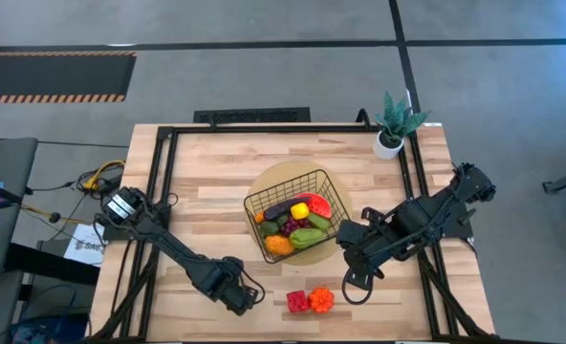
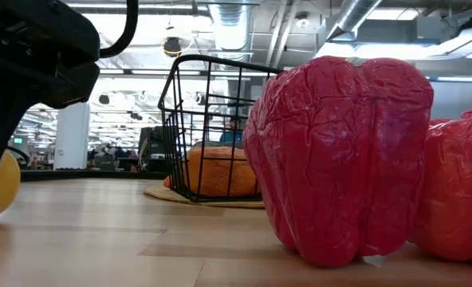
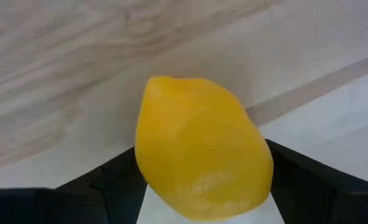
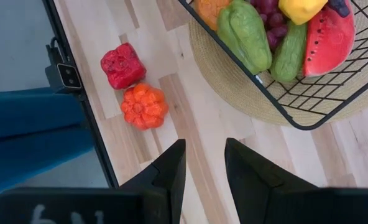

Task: Build produce basket
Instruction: Put the yellow lemon into the wire basket

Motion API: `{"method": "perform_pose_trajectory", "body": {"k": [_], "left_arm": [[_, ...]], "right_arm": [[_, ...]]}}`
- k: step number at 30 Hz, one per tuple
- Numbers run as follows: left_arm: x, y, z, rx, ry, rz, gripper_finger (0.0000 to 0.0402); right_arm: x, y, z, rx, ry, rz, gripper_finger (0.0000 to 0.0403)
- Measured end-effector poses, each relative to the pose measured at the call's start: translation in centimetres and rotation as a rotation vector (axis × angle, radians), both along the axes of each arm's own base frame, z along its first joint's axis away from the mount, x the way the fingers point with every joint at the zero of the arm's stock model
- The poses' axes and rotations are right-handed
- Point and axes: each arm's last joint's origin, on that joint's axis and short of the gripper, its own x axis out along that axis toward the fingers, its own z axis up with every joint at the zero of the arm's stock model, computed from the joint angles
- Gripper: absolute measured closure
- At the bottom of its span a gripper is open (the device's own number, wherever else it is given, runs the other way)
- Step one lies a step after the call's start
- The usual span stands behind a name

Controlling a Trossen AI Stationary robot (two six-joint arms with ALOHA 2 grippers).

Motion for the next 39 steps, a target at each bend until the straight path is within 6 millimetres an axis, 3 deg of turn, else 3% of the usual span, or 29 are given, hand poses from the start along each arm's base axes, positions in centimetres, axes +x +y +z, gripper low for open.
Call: {"method": "perform_pose_trajectory", "body": {"k": [4, 10, 16, 19, 22, 27, 30, 34, 39], "left_arm": [[0.0, 0.0, 0.0, 0.012, -0.006, 0.0, 0.0139], [0.0, 0.0, 0.1, 0.012, -0.013, -0.046, 0.0248], [0.3, -0.2, 0.9, 0.026, -0.014, -0.141, 0.0249], [0.6, -0.3, 3.3, 0.074, -0.001, -0.195, 0.0249], [0.3, 0.4, 7.4, 0.176, 0.018, -0.219, 0.0249], [-0.6, 3.3, 15.0, 0.401, 0.01, -0.279, 0.0249], [-0.9, 5.5, 18.4, 0.531, -0.037, -0.316, 0.0249], [-0.1, 8.5, 20.5, 0.591, -0.122, -0.425, 0.0249], [1.6, 12.4, 21.0, 0.639, -0.098, -0.559, 0.0249]], "right_arm": [[0.1, 0.1, 0.0, 0.007, -0.012, 0.001, 0.0272], [0.2, 0.1, 0.1, 0.012, -0.02, 0.001, 0.0272], [0.3, 0.2, 0.1, 0.023, -0.037, 0.001, 0.0272], [0.3, 0.2, 0.1, 0.018, -0.031, 0.002, 0.0271], [0.2, 0.1, 0.1, 0.015, -0.024, 0.002, 0.0272], [0.4, -0.1, 0.1, 0.017, -0.028, -0.008, 0.0272], [0.6, -0.4, 0.1, 0.019, -0.031, -0.019, 0.0272], [0.9, -0.7, 0.1, 0.022, -0.036, -0.036, 0.0272], [1.0, -1.1, 0.1, 0.041, -0.033, -0.095, 0.0272]]}}
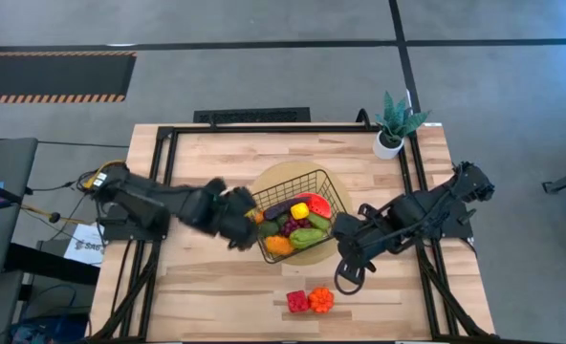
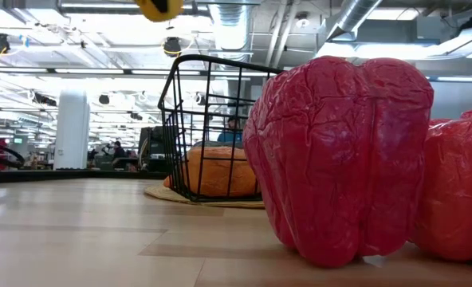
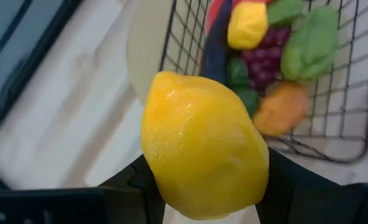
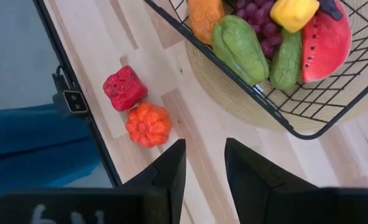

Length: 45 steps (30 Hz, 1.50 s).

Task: Build produce basket
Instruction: Put the yellow lemon into the wire basket

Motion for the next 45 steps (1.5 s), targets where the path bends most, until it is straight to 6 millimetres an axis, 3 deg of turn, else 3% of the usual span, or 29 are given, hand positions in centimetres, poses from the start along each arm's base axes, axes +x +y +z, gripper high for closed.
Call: {"method": "perform_pose_trajectory", "body": {"k": [9, 13, 17, 23, 28, 34, 40, 45], "left_arm": [[5.3, 6.2, -0.2, -0.114, -0.134, -0.336, 0.0249], [6.9, 8.2, -1.6, -0.116, -0.104, -0.405, 0.0249], [8.4, 9.4, -4.3, -0.137, 0.006, -0.474, 0.0249], [9.9, 10.1, -7.5, -0.148, 0.121, -0.578, 0.0249], [10.4, 10.4, -7.5, -0.12, 0.086, -0.642, 0.0249], [10.7, 10.9, -7.1, -0.159, 0.02, -0.699, 0.0249], [11.9, 11.3, -6.7, -0.108, -0.1, -0.71, 0.0249], [12.4, 11.7, -6.5, -0.129, -0.167, -0.679, 0.0249]], "right_arm": [[0.3, -0.5, 0.0, 0.021, -0.004, -0.066, 0.0294], [0.8, -1.6, 0.0, -0.003, -0.008, -0.111, 0.0332], [1.0, -3.2, 0.1, -0.033, 0.023, -0.128, 0.039], [0.5, -5.2, 2.4, -0.042, 0.009, -0.17, 0.0386], [-0.7, -5.8, 6.6, -0.085, -0.175, -0.137, 0.0398], [-3.4, -6.0, 11.3, -0.145, -0.405, -0.103, 0.0395], [-5.9, -6.5, 12.7, -0.185, -0.508, -0.109, 0.0397], [-5.9, -6.4, 12.7, -0.209, -0.514, -0.12, 0.0396]]}}
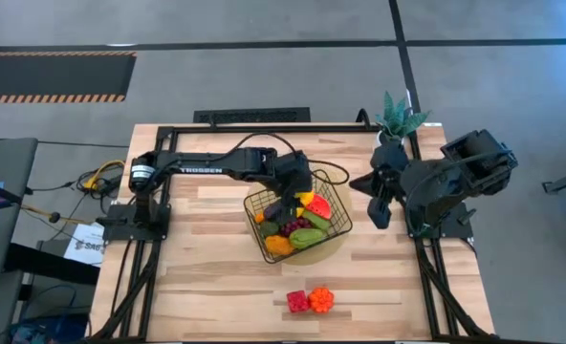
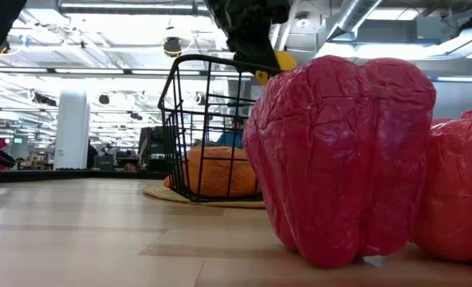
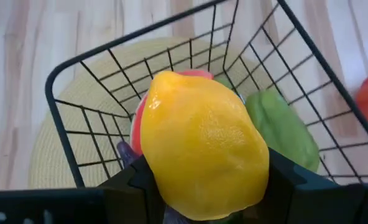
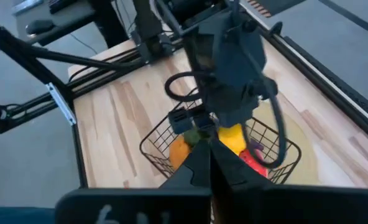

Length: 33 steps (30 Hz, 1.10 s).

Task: Build produce basket
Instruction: Put the yellow lemon into the wire basket

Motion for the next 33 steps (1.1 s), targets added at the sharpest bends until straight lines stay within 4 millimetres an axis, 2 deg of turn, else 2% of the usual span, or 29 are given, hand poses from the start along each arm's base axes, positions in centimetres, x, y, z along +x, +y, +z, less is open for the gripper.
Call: {"method": "perform_pose_trajectory", "body": {"k": [3, 9, 16, 26, 33], "left_arm": [[0.6, 0.0, -0.9, -0.022, 0.008, 0.001, 0.0249], [2.1, -0.6, -4.4, -0.106, 0.085, -0.014, 0.0249], [2.6, -1.5, -4.0, -0.081, 0.038, -0.057, 0.0249], [3.8, -1.6, -6.5, -0.107, 0.068, -0.026, 0.0249], [3.8, -1.7, -7.9, -0.111, 0.133, -0.012, 0.0249]], "right_arm": [[0.2, 0.1, -0.1, -0.001, 0.004, 0.001, 0.0398], [0.8, 0.4, -0.2, 0.003, -0.001, 0.0, 0.0395], [0.6, 0.7, -0.2, 0.025, -0.004, 0.0, 0.0396], [0.7, 0.7, -0.2, 0.044, -0.017, -0.009, 0.0396], [0.7, 0.9, -0.1, 0.052, -0.03, -0.001, 0.0396]]}}
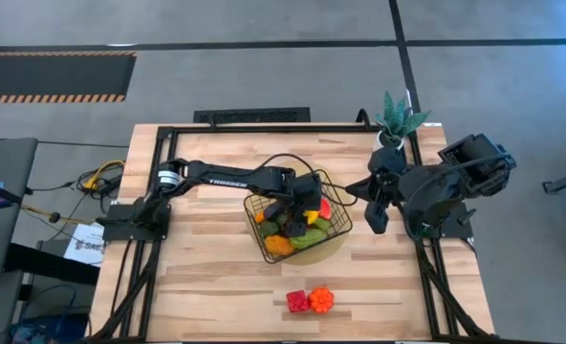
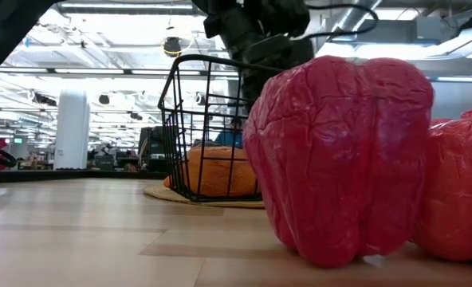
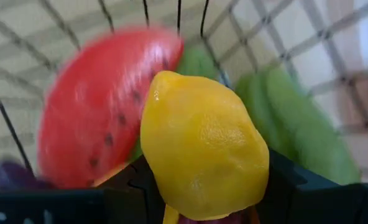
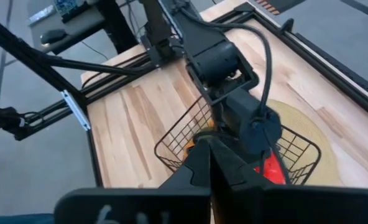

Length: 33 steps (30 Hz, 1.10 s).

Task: Build produce basket
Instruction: Put the yellow lemon into the wire basket, then put the red bell pepper into the wire basket

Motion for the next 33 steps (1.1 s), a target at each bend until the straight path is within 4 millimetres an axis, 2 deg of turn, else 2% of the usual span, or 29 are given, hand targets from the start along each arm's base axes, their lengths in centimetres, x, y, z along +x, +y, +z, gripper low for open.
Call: {"method": "perform_pose_trajectory", "body": {"k": [9, 15, 20, 33], "left_arm": [[0.6, 0.0, -1.6, -0.01, 0.027, 0.051, 0.0245], [0.6, -0.2, -2.2, -0.011, 0.054, 0.047, 0.0188], [0.4, -0.3, -1.3, -0.008, 0.03, 0.048, 0.0172], [-0.9, -0.4, 3.4, -0.012, -0.071, 0.062, 0.0168]], "right_arm": [[-0.2, 0.7, 0.1, 0.005, -0.009, 0.034, 0.0396], [-0.3, 0.8, 0.1, 0.004, -0.008, 0.038, 0.0396], [-0.3, 0.8, 0.0, 0.001, -0.005, 0.039, 0.0396], [-0.4, 0.9, -0.1, 0.021, 0.015, 0.071, 0.0396]]}}
